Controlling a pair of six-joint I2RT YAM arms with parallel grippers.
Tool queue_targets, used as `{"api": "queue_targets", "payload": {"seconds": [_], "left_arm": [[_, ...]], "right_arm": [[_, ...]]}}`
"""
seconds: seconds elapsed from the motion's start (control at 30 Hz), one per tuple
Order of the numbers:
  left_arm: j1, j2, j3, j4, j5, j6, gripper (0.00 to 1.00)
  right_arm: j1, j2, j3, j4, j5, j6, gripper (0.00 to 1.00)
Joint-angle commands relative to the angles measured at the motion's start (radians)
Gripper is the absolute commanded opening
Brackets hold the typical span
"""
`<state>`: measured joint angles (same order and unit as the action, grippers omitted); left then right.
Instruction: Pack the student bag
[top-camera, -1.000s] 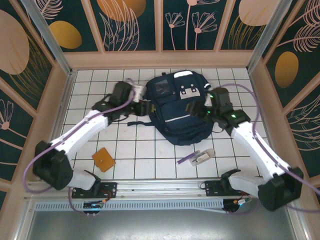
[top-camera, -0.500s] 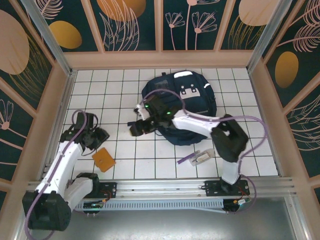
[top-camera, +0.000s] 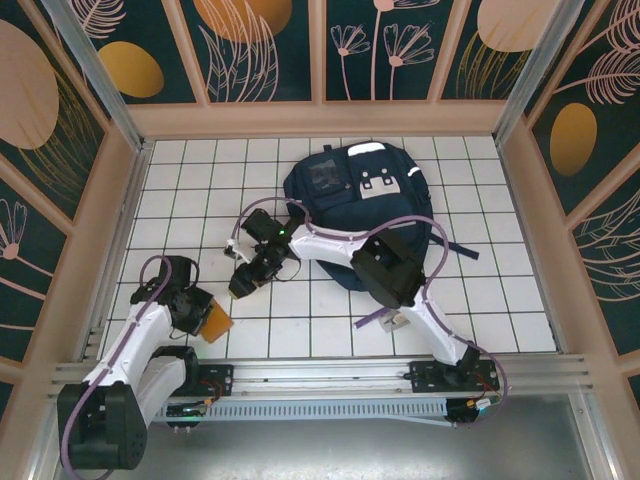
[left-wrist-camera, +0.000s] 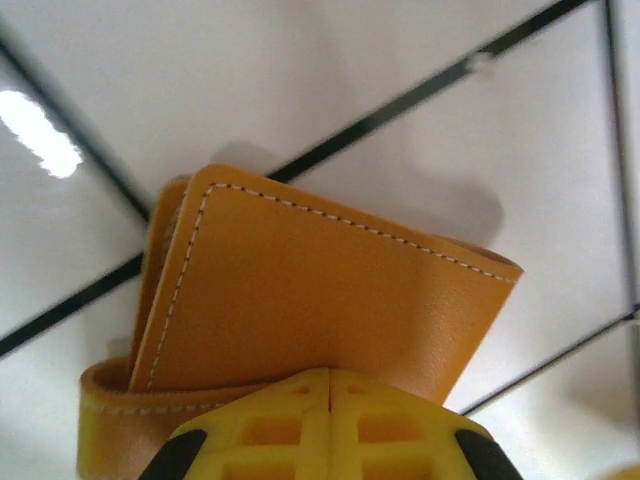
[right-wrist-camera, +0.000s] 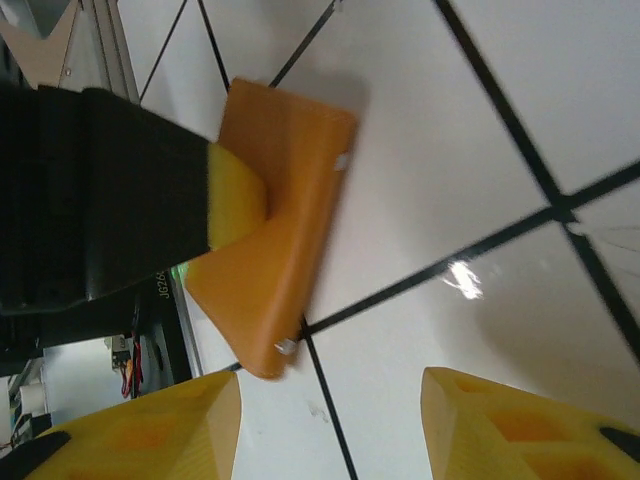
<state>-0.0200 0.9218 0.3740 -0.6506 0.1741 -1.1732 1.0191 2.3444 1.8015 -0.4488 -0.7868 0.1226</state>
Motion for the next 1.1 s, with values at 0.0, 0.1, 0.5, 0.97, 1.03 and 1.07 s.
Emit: {"api": "queue_targets", "payload": {"seconds": [0.0,0.1,0.5,0.97,1.03,1.07], "left_arm": [[0.002,0.080,-0.154,0.317,0.243,-0.080,0.00],[0.000,0.097,-0.135,0.429,0.344,-0.095,0.00],[0.000,0.101,-0.043,0.375,0.389,-0.105,0.00],[0.002,0.090,0.211,0.239,0.177,0.098,0.00],[0.002,0.117,0.304,0.194,0.100,0.207,0.00],[0.000,0.130,0.339,0.194,0.092,0.257,0.00]], "right_arm": [[0.008,0.036,0.037,-0.044,-0.015,-0.013,0.48],[-0.016,0.026,0.000,-0.006,0.002,0.050,0.48],[-0.076,-0.011,-0.093,0.026,0.105,0.232,0.46],[-0.048,-0.013,-0.112,-0.023,0.234,0.217,0.00],[-0.069,-0.077,-0.167,0.033,0.214,0.264,0.00],[-0.083,-0.125,-0.209,0.077,0.205,0.297,0.00]]}}
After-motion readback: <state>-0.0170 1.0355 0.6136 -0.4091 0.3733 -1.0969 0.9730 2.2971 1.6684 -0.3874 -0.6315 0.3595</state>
